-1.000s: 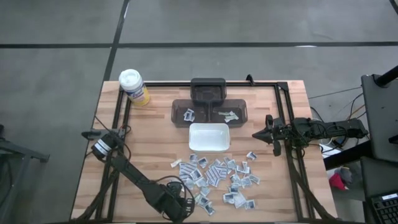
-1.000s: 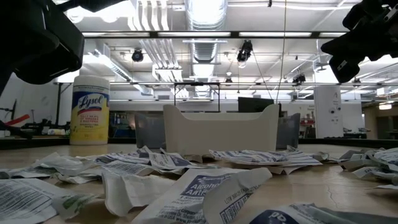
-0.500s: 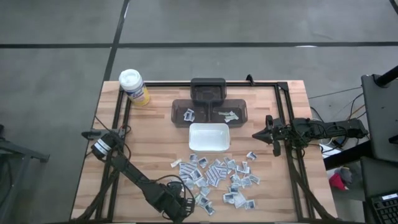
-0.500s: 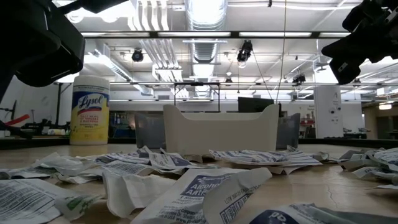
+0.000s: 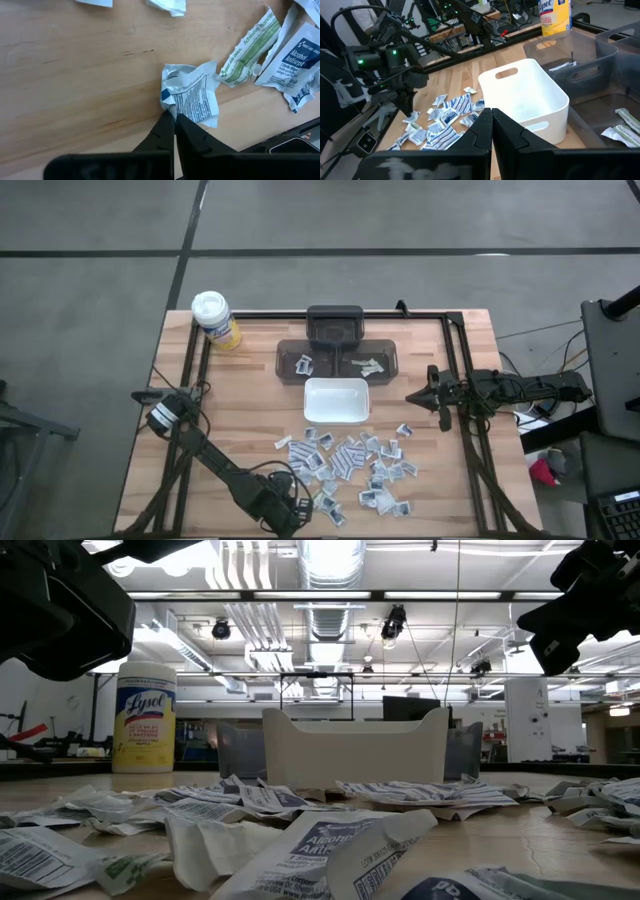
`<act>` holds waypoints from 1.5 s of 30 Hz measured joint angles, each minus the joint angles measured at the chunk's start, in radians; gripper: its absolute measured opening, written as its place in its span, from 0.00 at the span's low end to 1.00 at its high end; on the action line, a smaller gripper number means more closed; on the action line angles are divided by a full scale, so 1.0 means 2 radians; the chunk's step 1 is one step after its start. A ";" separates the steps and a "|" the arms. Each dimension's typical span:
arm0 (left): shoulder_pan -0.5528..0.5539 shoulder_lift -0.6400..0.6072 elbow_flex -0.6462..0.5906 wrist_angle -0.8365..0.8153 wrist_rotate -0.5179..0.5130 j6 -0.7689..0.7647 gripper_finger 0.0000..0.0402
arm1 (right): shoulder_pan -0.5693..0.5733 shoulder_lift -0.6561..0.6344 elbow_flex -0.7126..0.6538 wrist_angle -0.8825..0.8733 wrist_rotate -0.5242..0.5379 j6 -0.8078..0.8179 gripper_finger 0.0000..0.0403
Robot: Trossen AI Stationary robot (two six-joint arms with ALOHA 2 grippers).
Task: Pick & Place First Aid Supplies
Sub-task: Put the alcohol pad into the bottom left black bin
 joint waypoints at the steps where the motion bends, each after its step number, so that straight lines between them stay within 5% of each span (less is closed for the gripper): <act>1: 0.000 0.000 0.000 0.000 0.000 0.003 0.01 | 0.000 0.000 0.000 0.000 0.000 0.000 0.02; 31: 0.000 -0.024 -0.002 -0.051 -0.034 0.039 0.02 | 0.000 0.000 0.000 0.000 0.000 0.000 0.02; 45: -0.001 -0.024 -0.002 -0.051 -0.034 0.037 0.17 | 0.000 0.000 0.000 0.000 0.000 0.000 0.02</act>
